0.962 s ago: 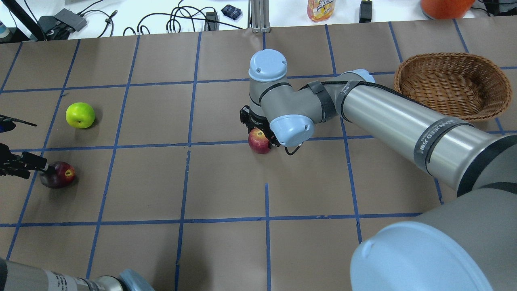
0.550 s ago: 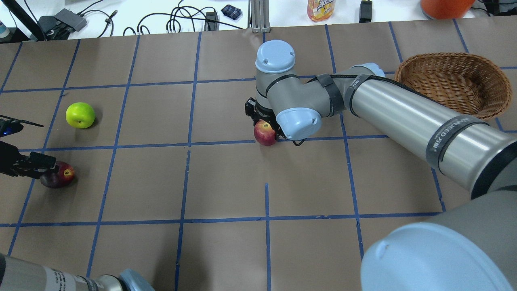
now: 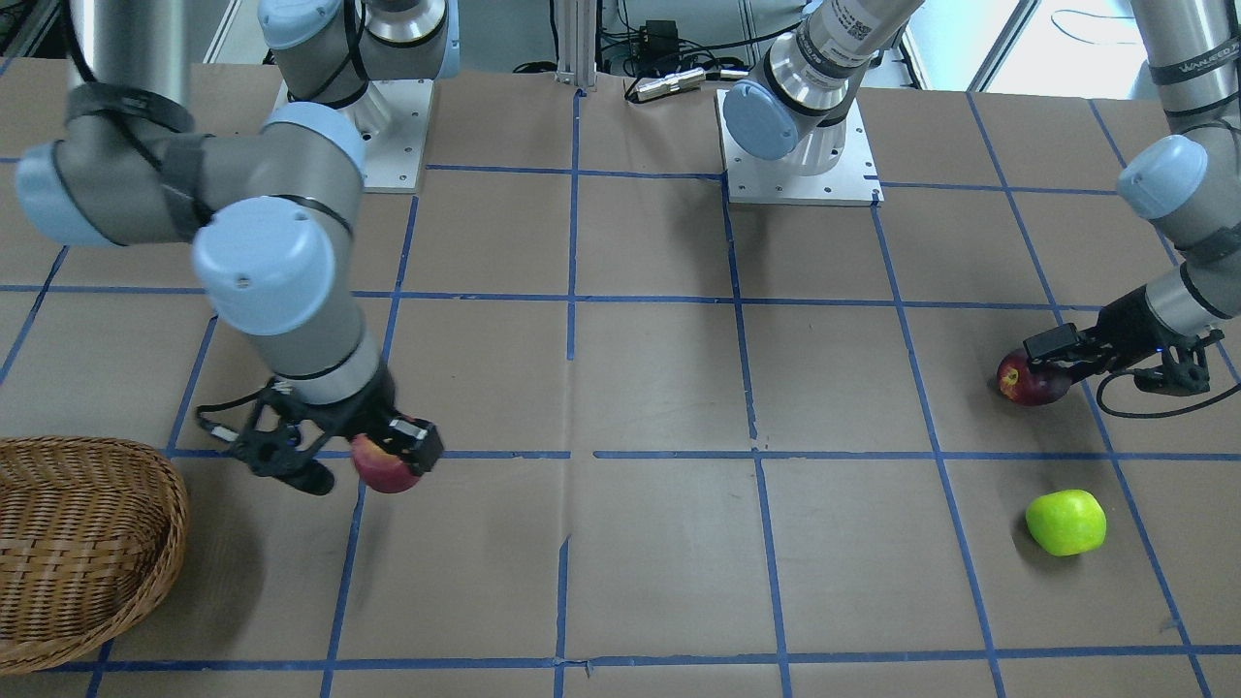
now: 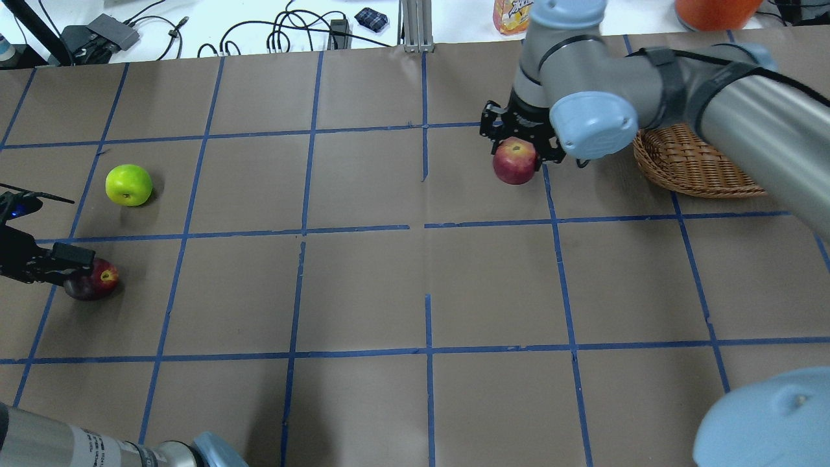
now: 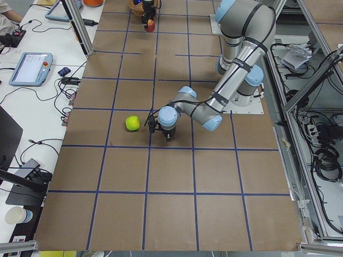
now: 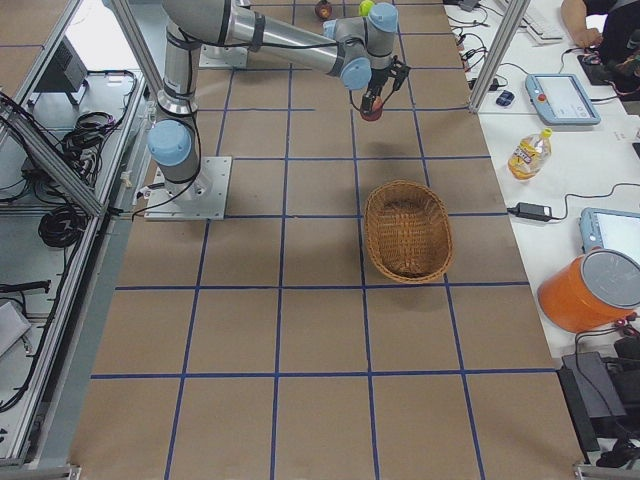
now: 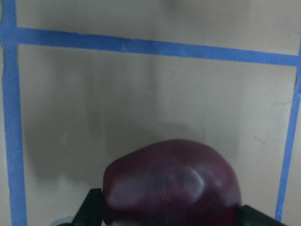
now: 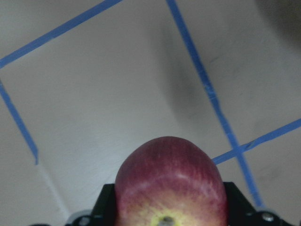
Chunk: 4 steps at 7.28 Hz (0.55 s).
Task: Put all apples into basket
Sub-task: 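Carry the red apple into the basket while the left gripper grasps the dark apple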
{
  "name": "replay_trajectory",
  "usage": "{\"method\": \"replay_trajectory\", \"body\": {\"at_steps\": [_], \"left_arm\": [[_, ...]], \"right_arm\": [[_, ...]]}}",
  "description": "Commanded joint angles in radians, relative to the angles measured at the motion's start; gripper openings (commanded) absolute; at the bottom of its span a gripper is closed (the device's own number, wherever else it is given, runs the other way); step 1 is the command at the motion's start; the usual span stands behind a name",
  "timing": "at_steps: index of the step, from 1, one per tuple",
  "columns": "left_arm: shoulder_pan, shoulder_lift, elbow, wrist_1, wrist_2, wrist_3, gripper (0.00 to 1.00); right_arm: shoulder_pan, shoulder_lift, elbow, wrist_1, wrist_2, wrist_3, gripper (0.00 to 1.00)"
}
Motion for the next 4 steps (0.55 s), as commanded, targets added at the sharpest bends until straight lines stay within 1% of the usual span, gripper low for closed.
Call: {"method": "replay_trajectory", "body": {"at_steps": [1,2,3,4], "left_arm": [[-0.043,0.037,0.006,0.002,0.000,-0.004,1.00],[-0.044,0.022,0.003,0.000,-0.002,-0.001,1.00],[-0.044,0.003,-0.004,0.003,0.000,0.009,1.00],[-0.044,0.002,-0.009,0.000,0.001,0.008,1.00]], "right_arm": [[-0.216,-0.028,0.000,0.042,-0.059,-0.386,0.00],[-0.309,-0.025,-0.004,0.037,-0.059,-0.538,0.00],[-0.371,-0.017,-0.008,0.025,-0.059,-0.667,0.00],[-0.393,-0.005,-0.011,-0.010,-0.059,-0.716,0.00]]}}
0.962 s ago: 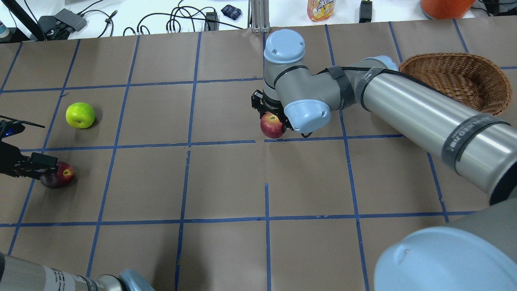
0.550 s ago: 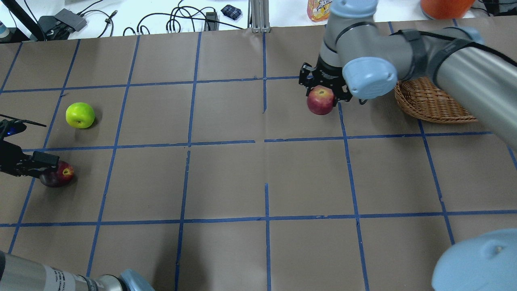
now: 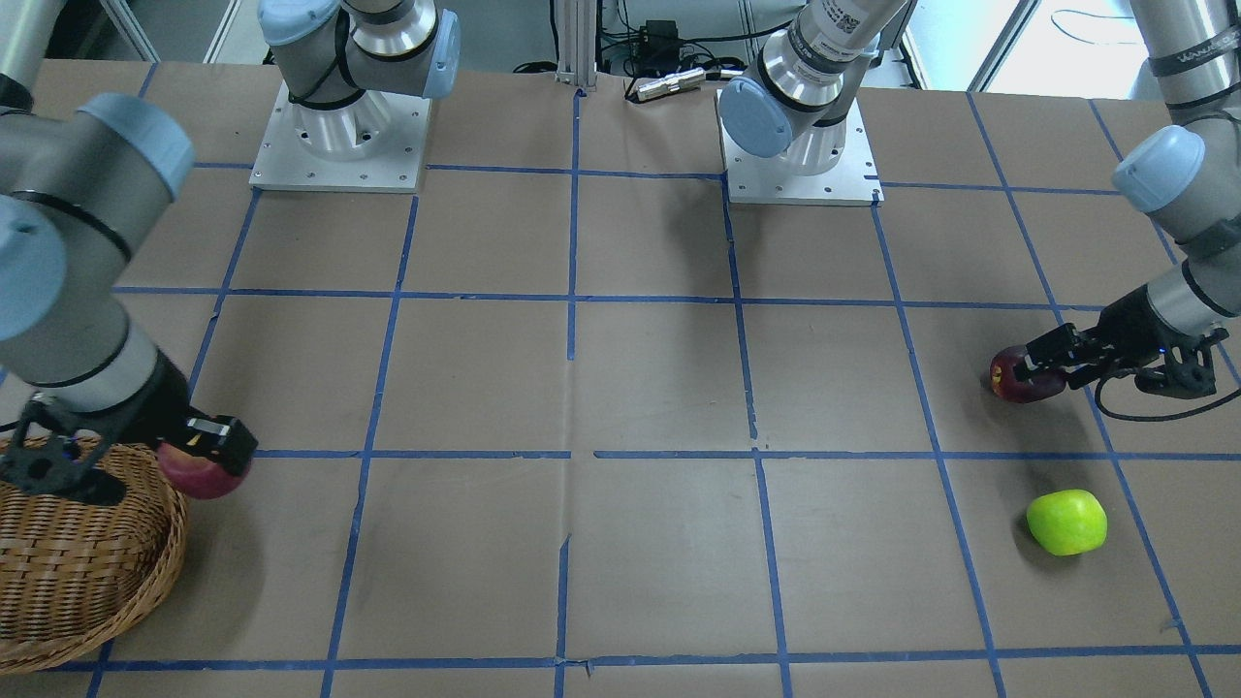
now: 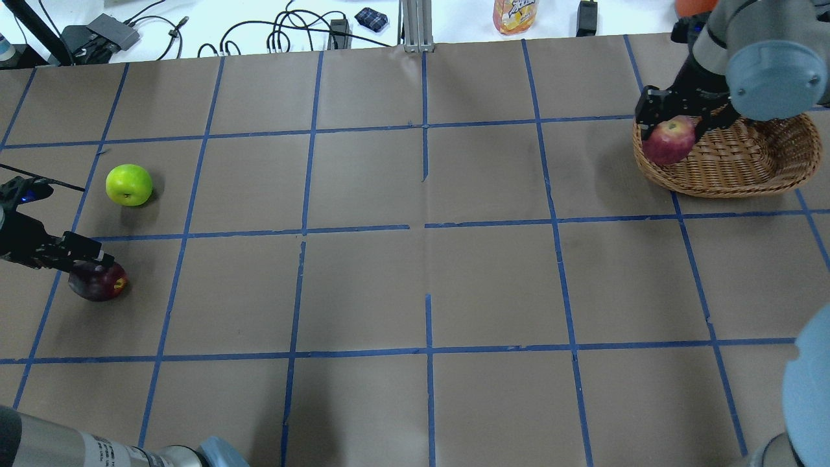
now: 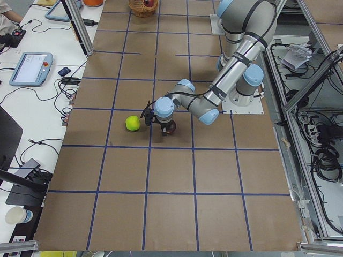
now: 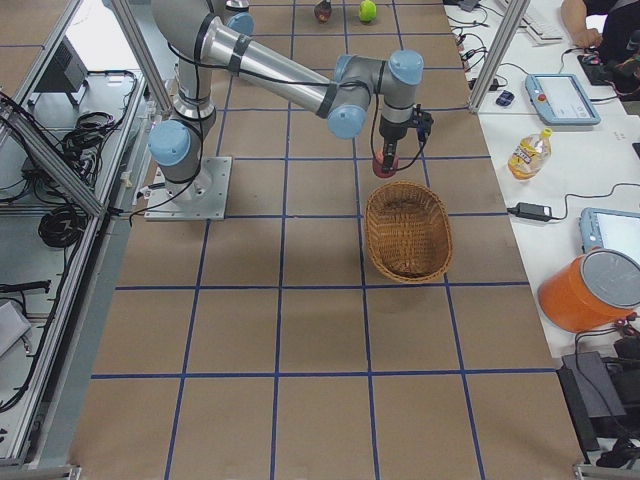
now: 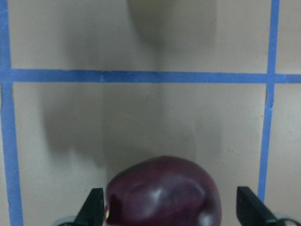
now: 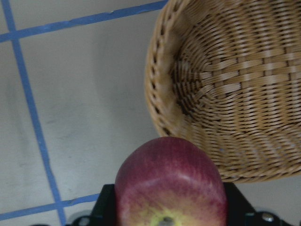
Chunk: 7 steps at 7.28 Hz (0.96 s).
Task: Put all apples into basket
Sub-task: 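Carry the red apple into the basket while the left gripper grasps the dark apple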
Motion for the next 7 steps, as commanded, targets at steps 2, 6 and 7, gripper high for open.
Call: {"method": "replay_trajectory", "body": {"at_steps": [2,6,7], "left_arm": [[-0.001,-0.018,-0.010,-0.004,0.005,0.001,1.00],[-0.001,-0.027,-0.023,-0.003,0.009,0.008,1.00],[-0.001,-0.029,-0.026,-0.003,0.009,0.009,1.00]], "right_arm": [[-0.064,0.085,-0.071,-0.053,-0.003,-0.120,0.00],[-0.174,0.195,-0.127,-0.053,0.000,-0.254,0.00],[-0.176,0.199,-0.127,-0.056,0.000,-0.252,0.00]]}}
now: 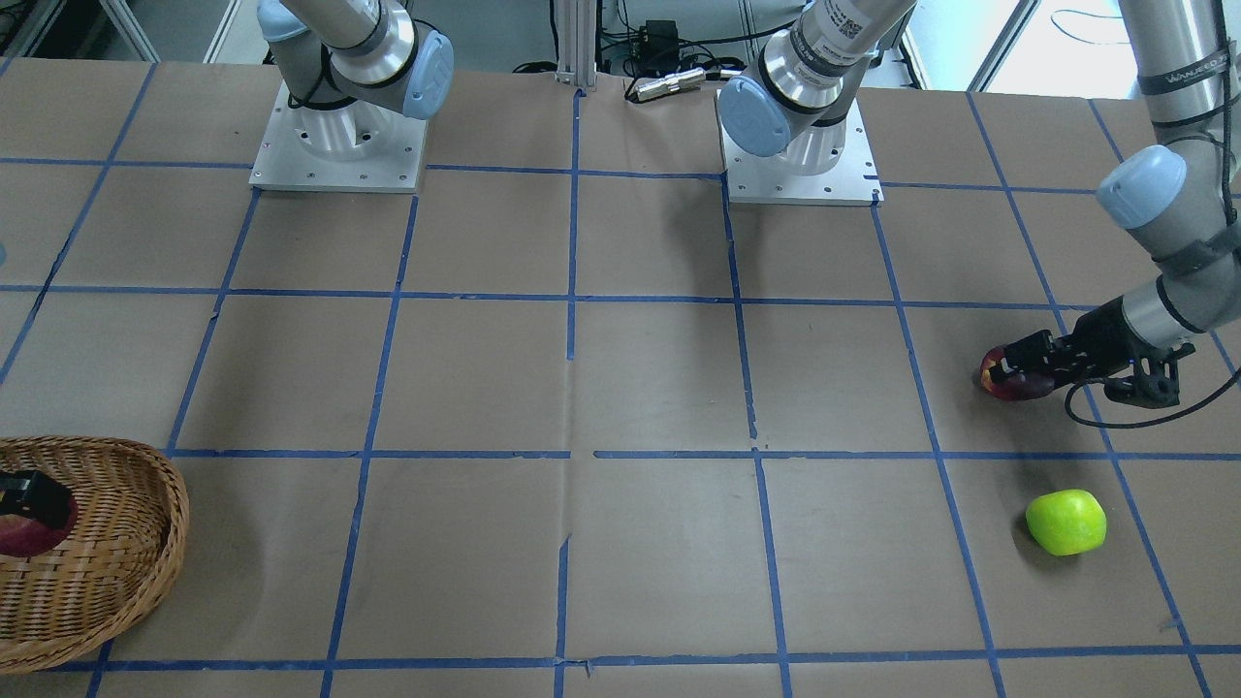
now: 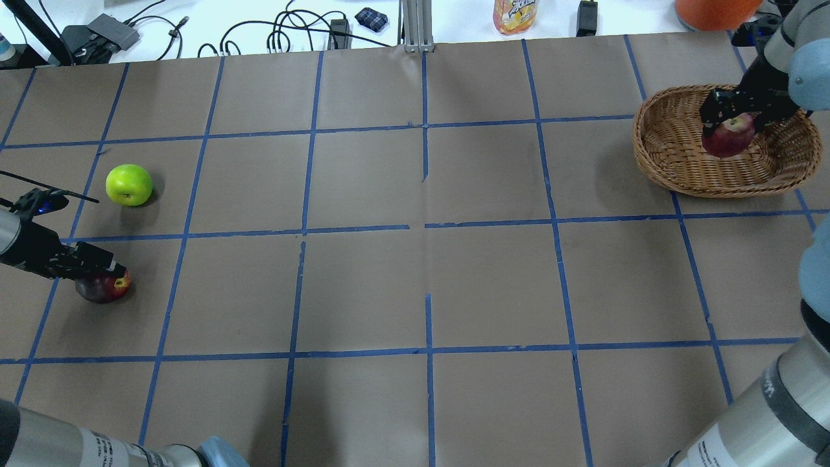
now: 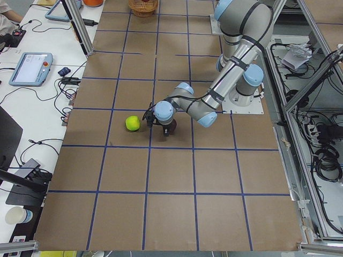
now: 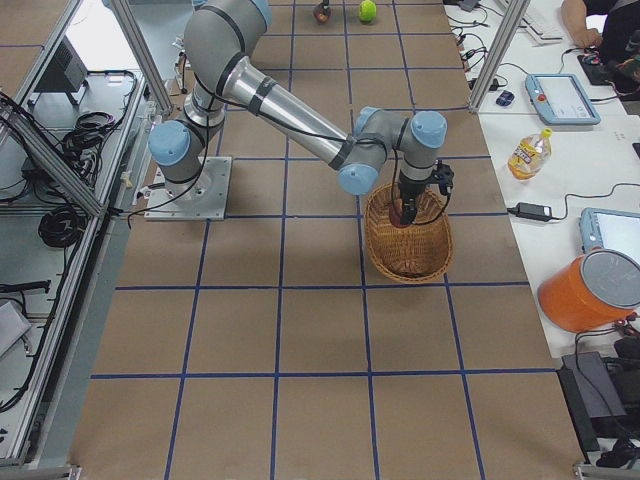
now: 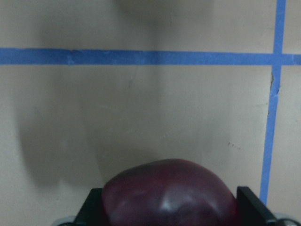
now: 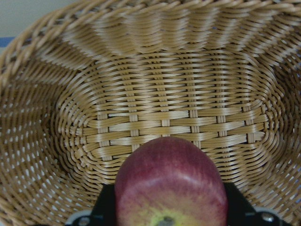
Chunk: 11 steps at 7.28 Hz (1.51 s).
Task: Put all apples into basket
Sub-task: 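Carry the red apple into the basket while the left gripper grasps the dark apple, then carry the dark apple to the table center with the left gripper and release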
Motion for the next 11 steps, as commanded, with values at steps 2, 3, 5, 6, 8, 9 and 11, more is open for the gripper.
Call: {"method": "replay_trajectory", "body": {"at_steps": [2,3,5,6,8,9,11], "left_arm": [[-0.005,0.028,0.003,0.002,0.087,-0.006,0.10],[-0.012,0.046,0.009,0.002,0.106,-0.004,0.08],[-0.062,0.112,0.026,-0.027,0.100,-0.061,0.08],[-0.165,0.141,0.024,-0.033,0.096,-0.211,0.08],[-0.439,0.167,0.026,-0.030,0.064,-0.582,0.08],[-0.577,0.143,0.047,0.023,0.062,-0.794,0.08],[-0.813,0.077,0.124,0.118,0.013,-1.159,0.08]], "right_arm": [[-0.017,0.064,0.002,-0.045,0.010,-0.002,0.00],[-0.015,0.070,-0.002,-0.056,0.011,-0.002,0.05],[-0.015,0.083,-0.007,-0.082,0.013,-0.002,0.60],[-0.015,0.080,-0.004,-0.081,0.011,0.000,1.00],[-0.009,0.043,-0.002,-0.065,0.008,0.003,1.00],[0.003,-0.003,-0.002,-0.017,0.008,0.006,1.00],[0.049,-0.108,-0.001,0.098,0.014,0.065,1.00]]}}
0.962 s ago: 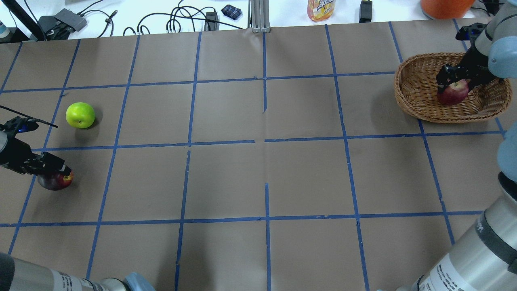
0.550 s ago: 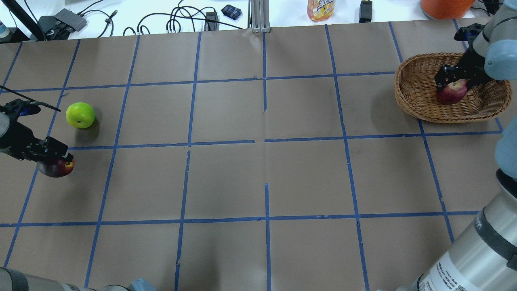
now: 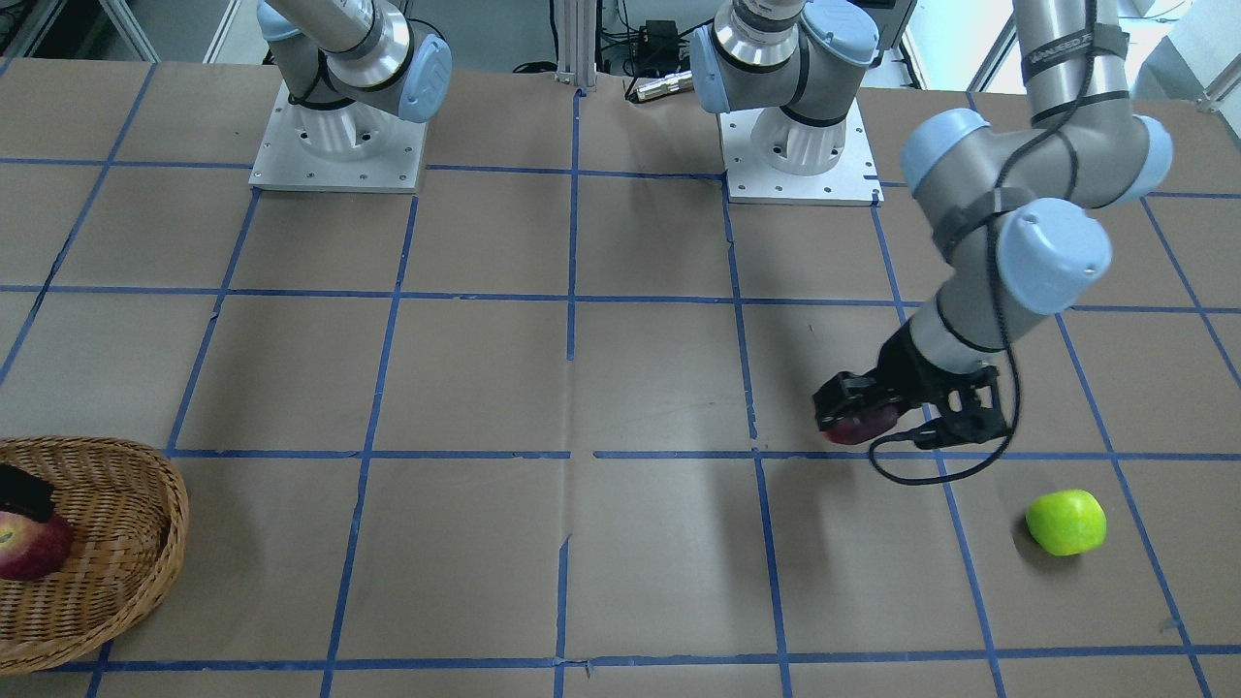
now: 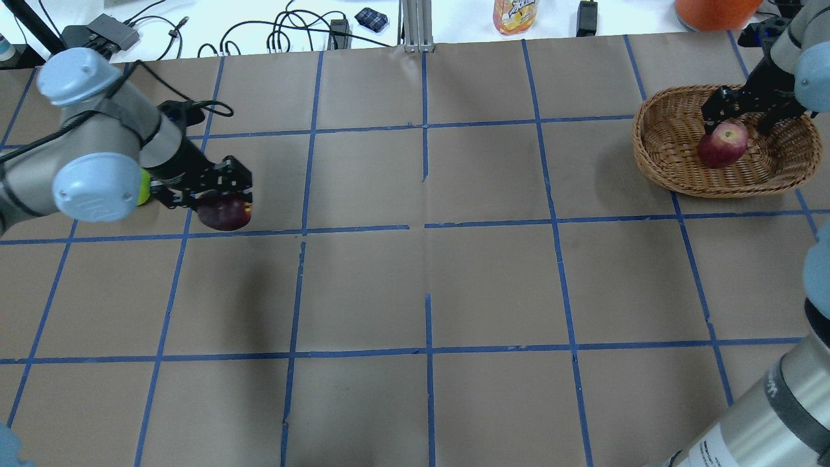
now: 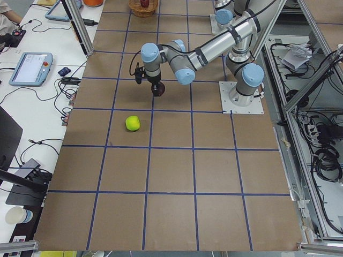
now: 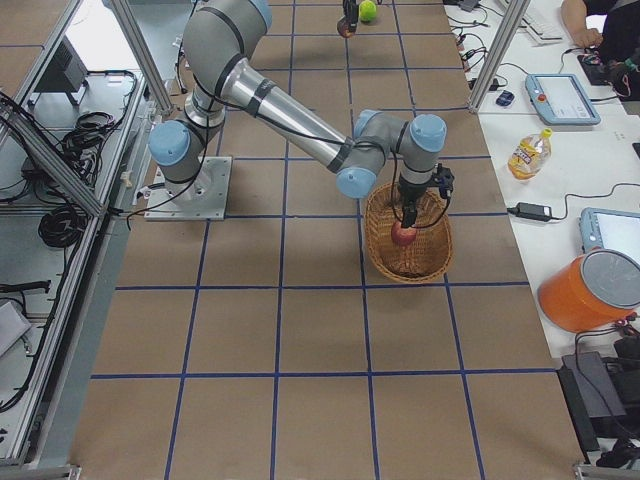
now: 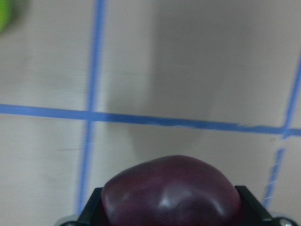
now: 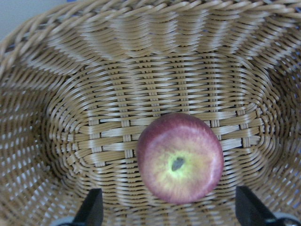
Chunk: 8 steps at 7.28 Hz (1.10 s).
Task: Put all apples into basket
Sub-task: 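Carry the dark apple to the table center with the left gripper and release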
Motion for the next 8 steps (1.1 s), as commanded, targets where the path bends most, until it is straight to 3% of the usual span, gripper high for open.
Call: {"method": "replay_trajectory", "body": {"at_steps": [1,3,5,6,7,8], "left_arm": [[-0.238,-0.077,0.061,0.081,-0.038,-0.371,0.08],[-0.358,-0.138,0.064,0.250,-0.044,-0.600,0.08],[-0.426,-0.192,0.063,0.304,-0.039,-0.652,0.10],[-0.438,-0.219,0.054,0.353,-0.039,-0.685,0.29],[-0.452,-0.248,0.055,0.371,-0.036,-0.691,0.99],[-0.457,-0.262,0.067,0.394,-0.036,-0.670,1.00]], "right_arm": [[0.087,-0.092,0.002,0.141,0.003,0.087,1.00],[0.190,-0.118,0.011,0.161,0.003,0.263,1.00],[0.294,-0.126,0.048,0.147,0.008,0.413,1.00],[0.330,-0.121,0.057,0.145,0.008,0.472,1.00],[0.353,-0.121,0.068,0.145,0.009,0.521,1.00],[0.368,-0.120,0.074,0.145,0.009,0.537,1.00]]}}
